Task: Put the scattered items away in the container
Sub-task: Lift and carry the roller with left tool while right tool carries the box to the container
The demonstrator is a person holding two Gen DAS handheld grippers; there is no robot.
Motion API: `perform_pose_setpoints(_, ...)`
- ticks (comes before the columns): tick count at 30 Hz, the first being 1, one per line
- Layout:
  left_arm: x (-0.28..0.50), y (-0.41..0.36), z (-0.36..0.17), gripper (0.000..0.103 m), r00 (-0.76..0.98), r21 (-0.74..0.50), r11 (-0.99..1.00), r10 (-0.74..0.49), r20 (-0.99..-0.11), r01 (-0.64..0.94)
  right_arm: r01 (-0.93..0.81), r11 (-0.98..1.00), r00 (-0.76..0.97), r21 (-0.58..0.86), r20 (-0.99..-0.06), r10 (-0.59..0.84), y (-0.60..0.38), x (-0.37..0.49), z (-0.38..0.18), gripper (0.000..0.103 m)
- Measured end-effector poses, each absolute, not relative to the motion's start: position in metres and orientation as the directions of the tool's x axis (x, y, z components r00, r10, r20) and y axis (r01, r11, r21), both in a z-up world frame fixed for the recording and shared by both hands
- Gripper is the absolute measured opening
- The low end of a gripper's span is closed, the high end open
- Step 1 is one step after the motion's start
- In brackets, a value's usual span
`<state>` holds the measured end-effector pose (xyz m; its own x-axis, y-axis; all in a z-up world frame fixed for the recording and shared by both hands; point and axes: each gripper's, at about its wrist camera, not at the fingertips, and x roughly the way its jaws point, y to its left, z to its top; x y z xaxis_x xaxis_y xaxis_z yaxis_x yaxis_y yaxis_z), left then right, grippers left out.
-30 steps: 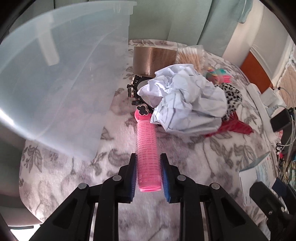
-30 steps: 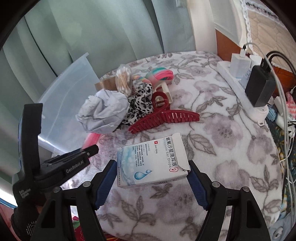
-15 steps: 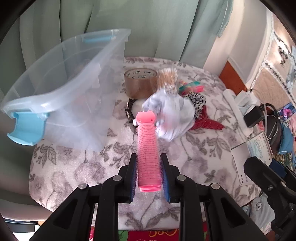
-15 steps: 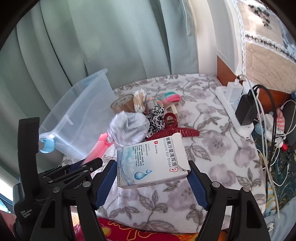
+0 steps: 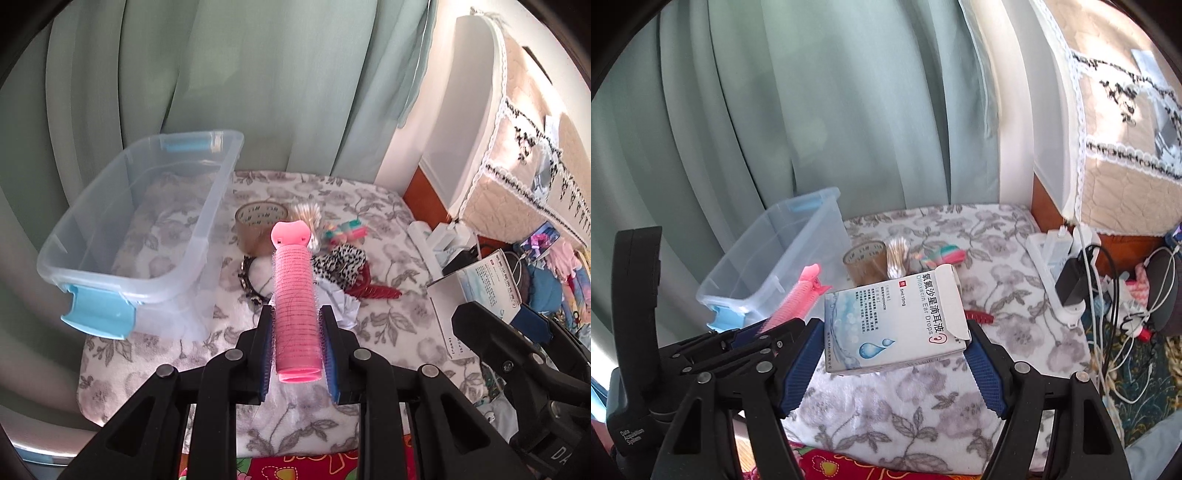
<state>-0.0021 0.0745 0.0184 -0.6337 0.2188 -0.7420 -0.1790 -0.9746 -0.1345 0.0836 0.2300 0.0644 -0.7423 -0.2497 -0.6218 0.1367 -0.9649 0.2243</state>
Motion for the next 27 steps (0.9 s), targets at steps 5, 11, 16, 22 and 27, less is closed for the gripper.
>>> perform_pose_setpoints(5, -0.003, 0.070, 0.050, 0.025, -0.680, -0.146, -0.970, 0.242, -0.692, -0.196, 0.156, -0.957, -0.774, 0.243, -0.572, -0.271, 0.229, 0.083, 0.092, 0.078)
perform_pose_setpoints(11, -0.007, 0.059, 0.084, 0.025, -0.713, -0.189, -0.956, 0.293, -0.637, -0.224, 0.191, -0.941, -0.802, 0.280, -0.508, -0.314, 0.225, 0.077, 0.125, 0.078)
perform_pose_setpoints(16, -0.012, 0.044, 0.099, 0.025, -0.748, -0.189, -0.958, 0.285, -0.599, -0.214, 0.221, -0.930, -0.817, 0.292, -0.466, -0.341, 0.215, 0.071, 0.147, 0.078)
perform_pose_setpoints(22, -0.025, 0.016, 0.098, 0.025, -0.768, -0.208, -0.966, 0.248, -0.591, -0.152, 0.267, -0.924, -0.809, 0.273, -0.457, -0.369, 0.191, 0.057, 0.157, 0.078)
perform_pose_setpoints(27, -0.037, -0.014, 0.086, 0.025, -0.769, -0.226, -0.971, 0.199, -0.608, -0.072, 0.302, -0.918, -0.767, 0.258, -0.506, -0.395, 0.165, 0.038, 0.147, 0.078)
